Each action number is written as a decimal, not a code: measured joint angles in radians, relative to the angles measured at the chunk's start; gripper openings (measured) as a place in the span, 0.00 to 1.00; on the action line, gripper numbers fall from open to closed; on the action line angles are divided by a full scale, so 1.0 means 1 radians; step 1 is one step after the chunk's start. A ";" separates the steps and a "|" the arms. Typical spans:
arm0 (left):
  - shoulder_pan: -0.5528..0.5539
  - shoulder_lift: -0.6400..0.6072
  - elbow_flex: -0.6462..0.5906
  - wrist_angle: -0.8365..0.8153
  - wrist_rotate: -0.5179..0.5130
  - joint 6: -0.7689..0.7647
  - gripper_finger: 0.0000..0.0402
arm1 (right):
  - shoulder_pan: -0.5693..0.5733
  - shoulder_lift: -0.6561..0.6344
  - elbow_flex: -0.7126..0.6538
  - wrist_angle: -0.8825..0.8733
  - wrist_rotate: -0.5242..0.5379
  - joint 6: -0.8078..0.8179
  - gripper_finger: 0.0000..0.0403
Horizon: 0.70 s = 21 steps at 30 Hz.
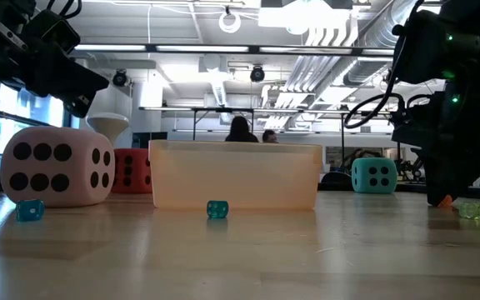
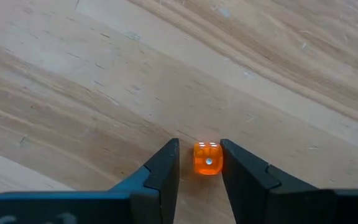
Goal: Pick & Place Dice
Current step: Put the small orange die into the orange bin
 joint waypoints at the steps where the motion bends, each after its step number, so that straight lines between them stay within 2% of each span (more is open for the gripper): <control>1: 0.000 0.000 0.000 0.000 0.000 0.000 0.00 | 0.000 0.000 0.000 0.000 0.001 0.000 0.27; 12: 0.000 0.000 0.000 0.000 0.000 -0.001 0.00 | 0.001 0.000 0.000 0.000 -0.001 -0.024 0.26; 19: 0.000 0.000 0.000 0.000 0.000 -0.001 0.00 | 0.002 0.000 0.001 0.000 -0.007 -0.066 0.11; 21: 0.000 0.000 0.000 0.000 0.000 -0.001 0.00 | 0.002 0.000 0.001 0.000 -0.006 -0.087 0.09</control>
